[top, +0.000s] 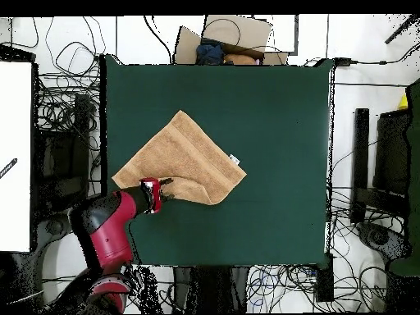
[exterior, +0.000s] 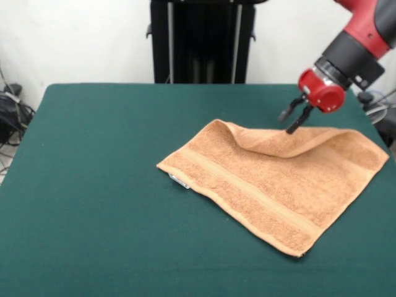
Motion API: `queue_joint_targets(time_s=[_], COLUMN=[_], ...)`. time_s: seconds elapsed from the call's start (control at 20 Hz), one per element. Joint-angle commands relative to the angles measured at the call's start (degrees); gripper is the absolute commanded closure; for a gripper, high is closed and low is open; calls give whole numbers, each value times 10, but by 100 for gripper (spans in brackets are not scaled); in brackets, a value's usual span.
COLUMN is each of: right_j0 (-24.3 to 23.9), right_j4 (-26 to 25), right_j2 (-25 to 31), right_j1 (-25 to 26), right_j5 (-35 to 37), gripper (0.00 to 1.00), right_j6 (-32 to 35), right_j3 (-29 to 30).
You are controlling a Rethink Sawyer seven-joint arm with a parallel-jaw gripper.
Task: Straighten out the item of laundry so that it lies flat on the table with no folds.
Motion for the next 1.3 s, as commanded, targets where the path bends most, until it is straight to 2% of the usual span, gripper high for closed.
queue_joint_targets(time_s=[0.05,0.4,0.6,0.85,1.3], right_j0=[6,8,4,2,-7], right_j4=[-2,11,36,22,62], right_j2=[-41,-21,4,3,25], right_j1=[-5,2,-8,1,-26], right_j5=[-48,-18,8,22,31], gripper=[0,0,0,0,0], right_j6=[-119,-84,-75,-61,-88], right_j3=[-5,-5,2,6,16])
